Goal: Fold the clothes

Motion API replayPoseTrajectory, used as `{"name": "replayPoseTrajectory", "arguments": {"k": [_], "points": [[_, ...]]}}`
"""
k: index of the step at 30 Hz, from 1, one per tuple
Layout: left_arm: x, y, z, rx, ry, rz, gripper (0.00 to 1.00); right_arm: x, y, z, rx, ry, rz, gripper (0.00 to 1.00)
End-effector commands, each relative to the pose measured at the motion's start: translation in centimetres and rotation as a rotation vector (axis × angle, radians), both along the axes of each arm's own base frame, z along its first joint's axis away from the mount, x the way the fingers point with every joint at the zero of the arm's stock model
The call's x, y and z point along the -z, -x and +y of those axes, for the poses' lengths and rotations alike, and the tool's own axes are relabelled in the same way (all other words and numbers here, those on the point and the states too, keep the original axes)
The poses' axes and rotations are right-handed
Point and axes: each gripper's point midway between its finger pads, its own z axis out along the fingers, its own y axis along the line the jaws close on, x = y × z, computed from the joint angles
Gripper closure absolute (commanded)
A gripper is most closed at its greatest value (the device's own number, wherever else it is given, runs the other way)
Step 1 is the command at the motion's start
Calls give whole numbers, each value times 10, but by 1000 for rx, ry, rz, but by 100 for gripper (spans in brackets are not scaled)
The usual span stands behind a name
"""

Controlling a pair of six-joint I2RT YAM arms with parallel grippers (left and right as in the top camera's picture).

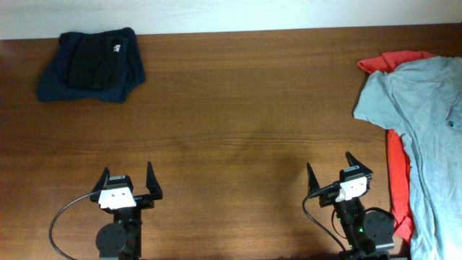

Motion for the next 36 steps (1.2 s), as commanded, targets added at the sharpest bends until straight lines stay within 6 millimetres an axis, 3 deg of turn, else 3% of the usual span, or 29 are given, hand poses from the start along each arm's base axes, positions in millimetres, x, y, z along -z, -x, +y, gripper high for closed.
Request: {"name": "replayPoseTrajectory", "arguments": {"k": [1, 36], "points": [[0, 0, -3, 16, -18, -1, 0, 3, 0, -4, 19, -7, 8, 2], [0, 0, -3, 16, -18, -1, 0, 3, -1, -7, 42, -5, 8, 1]]}}
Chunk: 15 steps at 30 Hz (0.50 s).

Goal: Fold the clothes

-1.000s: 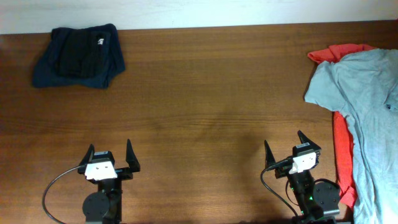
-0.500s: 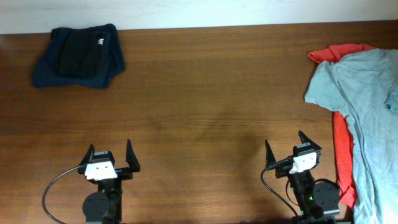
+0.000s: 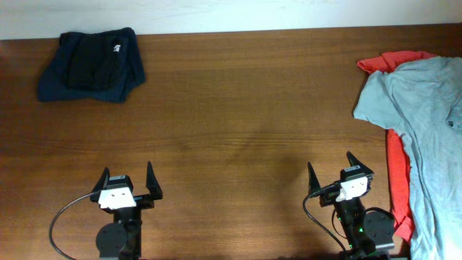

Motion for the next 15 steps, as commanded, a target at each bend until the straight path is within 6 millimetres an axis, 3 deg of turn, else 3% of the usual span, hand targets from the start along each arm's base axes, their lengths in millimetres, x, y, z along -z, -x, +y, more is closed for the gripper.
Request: {"name": "replayPoseTrajectory", "arguments": {"k": [1, 9, 15], "points": [[0, 0, -3, 16, -18, 0, 0, 3, -1, -5, 27, -6, 7, 1], [0, 0, -3, 16, -18, 0, 0, -14, 2, -2, 20, -191, 12, 1], [0, 0, -3, 16, -18, 0, 0, -62, 13, -3, 16, -195, -46, 1]]}}
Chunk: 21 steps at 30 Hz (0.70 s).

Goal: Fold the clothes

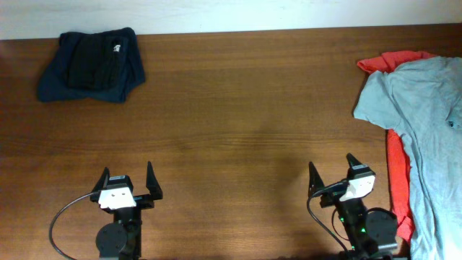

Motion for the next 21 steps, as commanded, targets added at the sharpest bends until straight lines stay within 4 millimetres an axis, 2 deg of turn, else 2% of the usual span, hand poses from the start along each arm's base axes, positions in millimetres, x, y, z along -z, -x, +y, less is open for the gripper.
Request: {"name": "replayPoseTrajectory", "arguments": {"k": [1, 6, 11, 17, 21], "points": [[0, 0, -3, 16, -19, 0, 0, -62, 11, -5, 21, -43, -113, 1], [0, 0, -3, 16, -19, 0, 0, -117, 23, -13, 63, -49, -165, 1], [0, 0, -3, 16, -19, 0, 0, -145, 17, -22, 119, -62, -69, 1], [0, 0, -3, 16, -19, 0, 0, -167, -11, -31, 189, -23, 142, 1], [0, 0, -3, 16, -19, 0, 0, -167, -42, -41, 263, 36, 367, 1]]}}
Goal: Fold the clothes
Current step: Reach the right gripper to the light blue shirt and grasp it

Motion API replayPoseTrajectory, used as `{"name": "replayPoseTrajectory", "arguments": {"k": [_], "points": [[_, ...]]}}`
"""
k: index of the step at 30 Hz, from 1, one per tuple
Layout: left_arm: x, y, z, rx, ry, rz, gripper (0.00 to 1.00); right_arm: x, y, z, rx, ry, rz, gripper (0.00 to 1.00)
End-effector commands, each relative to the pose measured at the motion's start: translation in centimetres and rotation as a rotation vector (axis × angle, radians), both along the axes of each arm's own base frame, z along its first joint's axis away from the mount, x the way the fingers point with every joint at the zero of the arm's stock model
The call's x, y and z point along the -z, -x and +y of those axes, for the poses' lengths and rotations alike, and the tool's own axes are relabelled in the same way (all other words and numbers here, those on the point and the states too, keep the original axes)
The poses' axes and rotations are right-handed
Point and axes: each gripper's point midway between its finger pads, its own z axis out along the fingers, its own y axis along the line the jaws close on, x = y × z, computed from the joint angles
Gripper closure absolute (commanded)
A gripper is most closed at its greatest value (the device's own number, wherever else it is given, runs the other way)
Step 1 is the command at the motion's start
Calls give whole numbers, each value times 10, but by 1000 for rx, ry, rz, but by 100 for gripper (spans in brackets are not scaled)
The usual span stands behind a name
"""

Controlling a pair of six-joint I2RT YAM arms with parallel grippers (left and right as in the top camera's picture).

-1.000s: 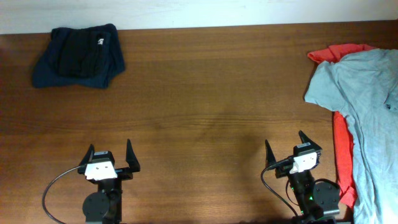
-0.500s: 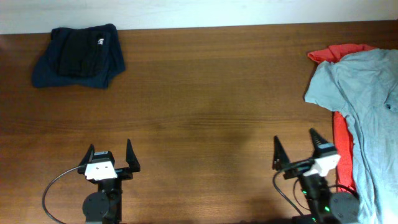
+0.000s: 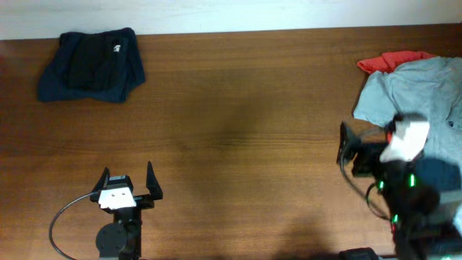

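Note:
A grey T-shirt [image 3: 426, 87] lies spread at the table's right edge, on top of a red garment [image 3: 386, 61] whose corner shows at the top. My right gripper [image 3: 342, 144] is blurred. It hangs just left of the shirt's lower left edge, with the arm over the shirt and covering its lower part. Its two fingers look spread apart with nothing between them. Near the front left edge, my left gripper [image 3: 128, 179] stands open and empty, far from any cloth.
A dark navy folded garment with a black one on it [image 3: 90, 65] sits at the back left corner. The brown wooden table [image 3: 238, 130] runs between the two piles. A cable loops beside the left arm's base [image 3: 65, 224].
My right arm has left its spot at the front edge and now reaches up and to the right over the grey shirt. The left arm and the clothes have not moved.
At the first two moments both arms stood at the front edge with open grippers. Then the right arm had shifted slightly to the right. Now it is over the grey shirt's lower part, and the left arm has stayed put throughout.

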Motion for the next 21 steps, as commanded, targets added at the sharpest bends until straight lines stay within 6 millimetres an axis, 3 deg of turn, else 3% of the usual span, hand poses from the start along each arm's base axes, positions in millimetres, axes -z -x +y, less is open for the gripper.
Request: {"name": "replayPoseTrajectory", "arguments": {"k": [1, 4, 7, 12, 16, 21], "points": [[0, 0, -3, 15, -18, -1, 0, -8, -31, -16, 96, 45, 160, 1], [0, 0, -3, 15, -18, -1, 0, 3, -56, -19, 111, 67, 322, 1], [0, 0, -3, 15, -18, -1, 0, 24, -86, -40, 172, 68, 502, 1], [0, 0, -3, 15, -18, -1, 0, 56, -129, -70, 211, -12, 629, 1], [0, 0, -3, 15, -18, -1, 0, 88, -144, -93, 259, -31, 703, 1], [0, 0, -3, 15, -18, -1, 0, 139, -156, -104, 266, -62, 826, 1]]}}
